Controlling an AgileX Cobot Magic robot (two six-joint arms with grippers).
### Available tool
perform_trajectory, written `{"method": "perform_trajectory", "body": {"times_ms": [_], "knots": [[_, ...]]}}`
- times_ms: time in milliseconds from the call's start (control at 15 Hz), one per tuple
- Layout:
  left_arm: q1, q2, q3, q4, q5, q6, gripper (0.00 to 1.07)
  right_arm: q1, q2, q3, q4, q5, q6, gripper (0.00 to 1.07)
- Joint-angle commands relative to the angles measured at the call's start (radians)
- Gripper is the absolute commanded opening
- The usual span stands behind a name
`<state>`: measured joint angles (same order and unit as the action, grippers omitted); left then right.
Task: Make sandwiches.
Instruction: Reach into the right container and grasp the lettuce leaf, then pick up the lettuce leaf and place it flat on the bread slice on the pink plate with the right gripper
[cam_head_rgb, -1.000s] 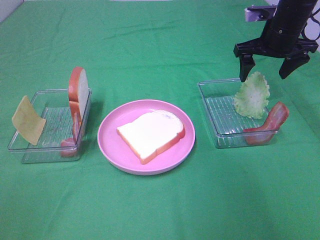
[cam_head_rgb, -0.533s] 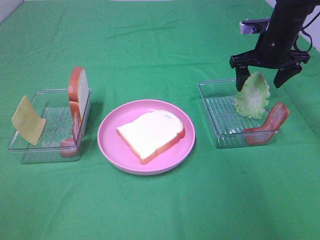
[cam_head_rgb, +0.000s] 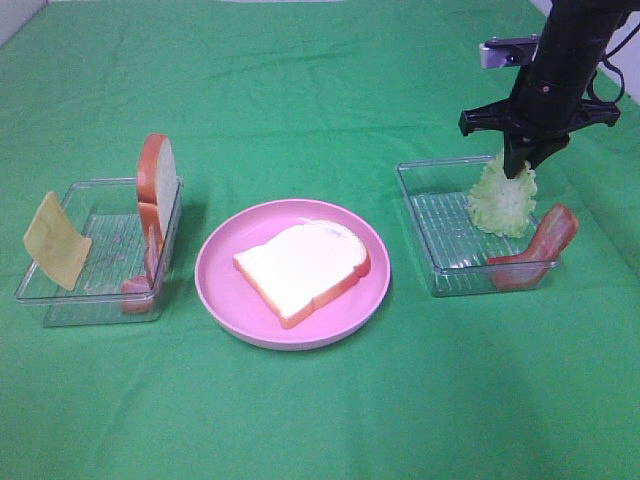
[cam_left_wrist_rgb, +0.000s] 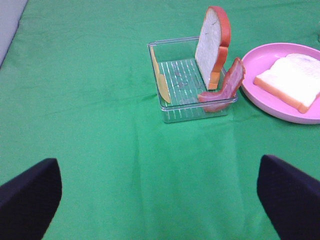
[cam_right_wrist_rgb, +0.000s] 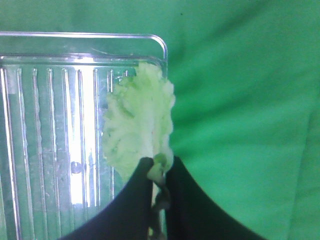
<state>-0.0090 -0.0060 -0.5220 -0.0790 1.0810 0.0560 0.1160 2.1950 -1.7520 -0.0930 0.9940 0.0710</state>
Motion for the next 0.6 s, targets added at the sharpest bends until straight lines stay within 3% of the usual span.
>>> {"method": "perform_trajectory", "body": {"times_ms": [67,600], "knots": [[0.002,-0.014,0.002,-0.001,-0.003,0.0,1.0,0.0,0.003,0.002,-0.018,-0.003,0.013,0.0],[0.002,-0.014,0.002,-0.001,-0.003,0.0,1.0,0.001,-0.108,0.001,0.064,0.054,-0.005,0.0]]}}
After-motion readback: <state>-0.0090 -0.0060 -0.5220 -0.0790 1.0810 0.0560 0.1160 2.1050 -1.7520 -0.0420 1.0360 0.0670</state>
